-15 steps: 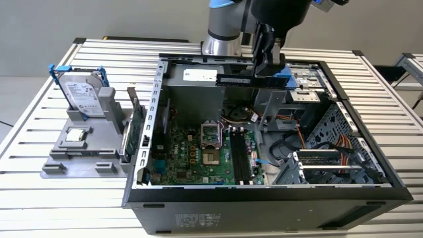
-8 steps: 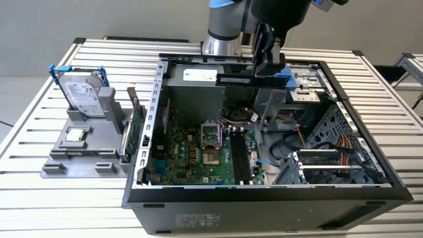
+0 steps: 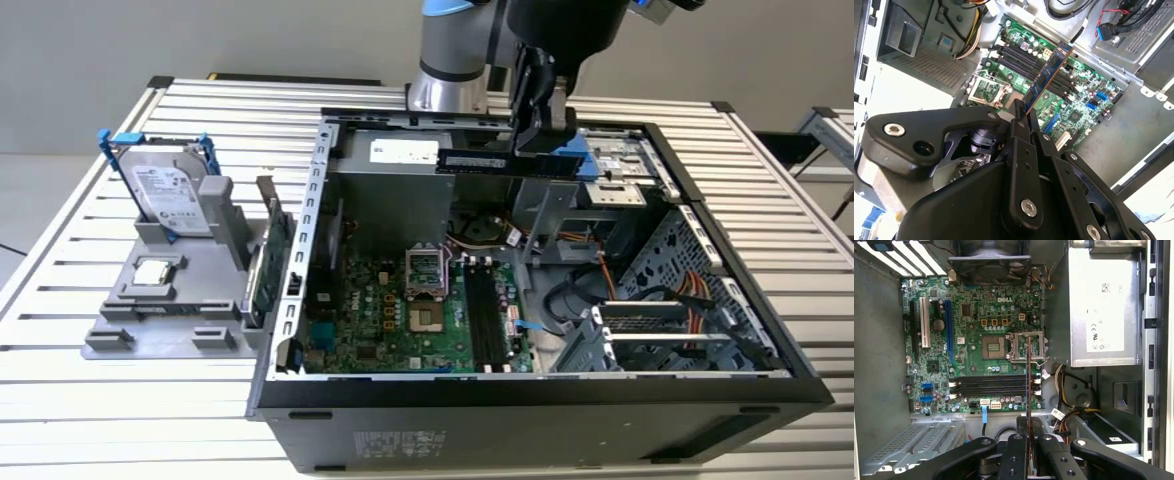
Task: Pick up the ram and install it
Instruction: 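Insert the ram into the slot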
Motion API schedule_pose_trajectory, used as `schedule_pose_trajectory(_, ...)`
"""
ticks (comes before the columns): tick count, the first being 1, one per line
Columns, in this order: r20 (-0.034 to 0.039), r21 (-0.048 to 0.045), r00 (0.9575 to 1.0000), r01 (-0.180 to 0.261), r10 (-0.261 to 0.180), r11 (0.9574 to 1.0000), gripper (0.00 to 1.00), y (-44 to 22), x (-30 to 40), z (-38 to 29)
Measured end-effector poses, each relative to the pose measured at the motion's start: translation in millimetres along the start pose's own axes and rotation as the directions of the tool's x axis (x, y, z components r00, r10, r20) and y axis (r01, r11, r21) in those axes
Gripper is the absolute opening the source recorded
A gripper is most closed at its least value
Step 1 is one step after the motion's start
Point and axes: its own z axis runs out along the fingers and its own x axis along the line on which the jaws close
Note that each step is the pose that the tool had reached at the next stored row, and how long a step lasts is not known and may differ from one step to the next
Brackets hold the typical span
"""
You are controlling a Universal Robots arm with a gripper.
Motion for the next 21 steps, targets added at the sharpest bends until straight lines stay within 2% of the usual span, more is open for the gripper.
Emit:
schedule_pose_trajectory(10, 0.0001, 0.0006, 0.9998, -0.018, 0.018, 0.9998, 0.00, -0.1, 0.0, 0.0)
schedule_pose_trajectory(21, 0.0004, 0.0027, 0.9968, -0.079, 0.079, 0.9968, 0.00, 0.0, 0.0, 0.0)
